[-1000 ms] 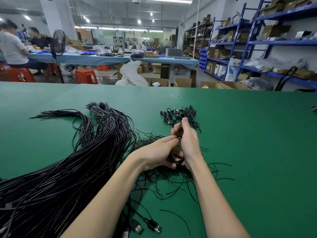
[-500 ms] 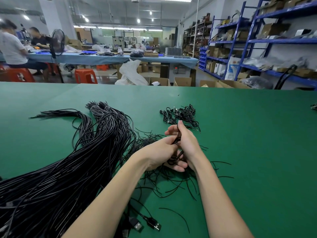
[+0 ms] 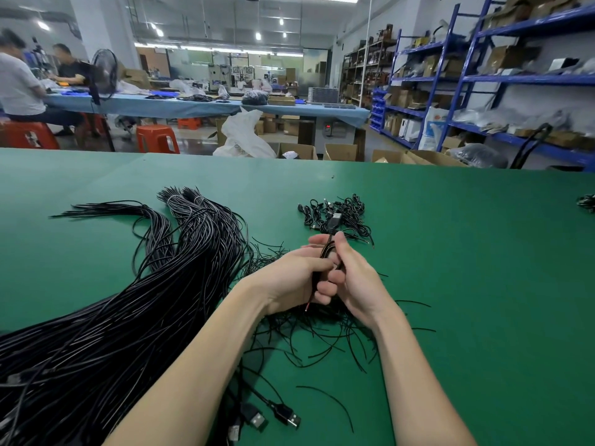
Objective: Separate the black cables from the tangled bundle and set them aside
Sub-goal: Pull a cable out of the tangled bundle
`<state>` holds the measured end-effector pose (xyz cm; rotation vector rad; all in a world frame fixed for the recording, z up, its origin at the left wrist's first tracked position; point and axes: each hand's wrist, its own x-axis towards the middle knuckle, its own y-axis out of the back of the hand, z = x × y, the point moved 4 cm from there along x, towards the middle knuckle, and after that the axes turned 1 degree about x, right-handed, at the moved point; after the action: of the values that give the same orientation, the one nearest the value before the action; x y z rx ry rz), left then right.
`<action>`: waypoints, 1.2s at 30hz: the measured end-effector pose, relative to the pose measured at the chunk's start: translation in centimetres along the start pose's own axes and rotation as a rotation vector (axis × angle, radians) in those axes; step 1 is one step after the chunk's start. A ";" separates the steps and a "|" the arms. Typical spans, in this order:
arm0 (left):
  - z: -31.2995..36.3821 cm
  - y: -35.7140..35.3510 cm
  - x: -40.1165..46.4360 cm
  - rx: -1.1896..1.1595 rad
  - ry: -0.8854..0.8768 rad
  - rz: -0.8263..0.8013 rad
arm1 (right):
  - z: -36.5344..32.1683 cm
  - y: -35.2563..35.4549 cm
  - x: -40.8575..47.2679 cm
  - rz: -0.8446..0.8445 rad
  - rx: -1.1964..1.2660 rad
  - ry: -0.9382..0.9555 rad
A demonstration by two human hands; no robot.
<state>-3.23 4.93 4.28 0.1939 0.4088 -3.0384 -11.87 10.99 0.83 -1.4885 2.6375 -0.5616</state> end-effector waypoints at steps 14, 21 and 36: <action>-0.5 1.5 0.9 0.160 0.062 0.186 | 0.0 1.0 0.2 0.256 -0.080 0.014; 0.5 1.5 1.2 0.940 -0.201 0.443 | -1.4 1.0 0.0 0.491 -0.419 0.034; -0.1 1.5 1.9 0.986 -0.218 0.476 | -1.9 1.4 1.0 0.477 -0.518 0.120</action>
<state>-4.94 3.44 3.57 -0.0068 -1.0066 -2.4654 -13.99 11.30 2.22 -0.8397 3.2369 0.0841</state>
